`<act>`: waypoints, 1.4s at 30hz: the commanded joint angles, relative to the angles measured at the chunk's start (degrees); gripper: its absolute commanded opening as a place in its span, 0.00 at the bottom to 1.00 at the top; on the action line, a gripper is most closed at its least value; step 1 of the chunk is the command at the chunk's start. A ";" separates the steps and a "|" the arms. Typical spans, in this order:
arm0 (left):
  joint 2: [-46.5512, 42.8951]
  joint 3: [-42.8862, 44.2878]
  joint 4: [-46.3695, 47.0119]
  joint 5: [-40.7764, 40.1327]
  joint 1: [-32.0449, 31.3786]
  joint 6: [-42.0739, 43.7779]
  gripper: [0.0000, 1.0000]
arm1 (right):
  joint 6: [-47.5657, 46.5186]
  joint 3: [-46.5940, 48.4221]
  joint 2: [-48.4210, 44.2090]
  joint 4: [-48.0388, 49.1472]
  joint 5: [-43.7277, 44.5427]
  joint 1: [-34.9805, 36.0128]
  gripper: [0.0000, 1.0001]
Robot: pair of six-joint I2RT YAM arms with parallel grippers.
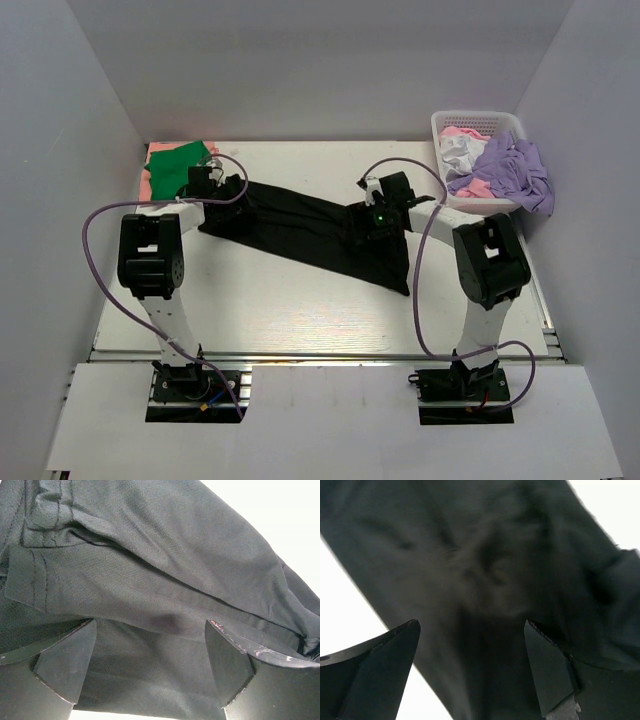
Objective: Fold and stack the t-shirts
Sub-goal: Rotate the tshirt 90 degrees
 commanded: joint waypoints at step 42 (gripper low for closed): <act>-41.76 -14.70 -32.70 -11.84 -24.87 0.02 1.00 | 8.12 37.49 17.55 -24.05 16.59 6.41 0.90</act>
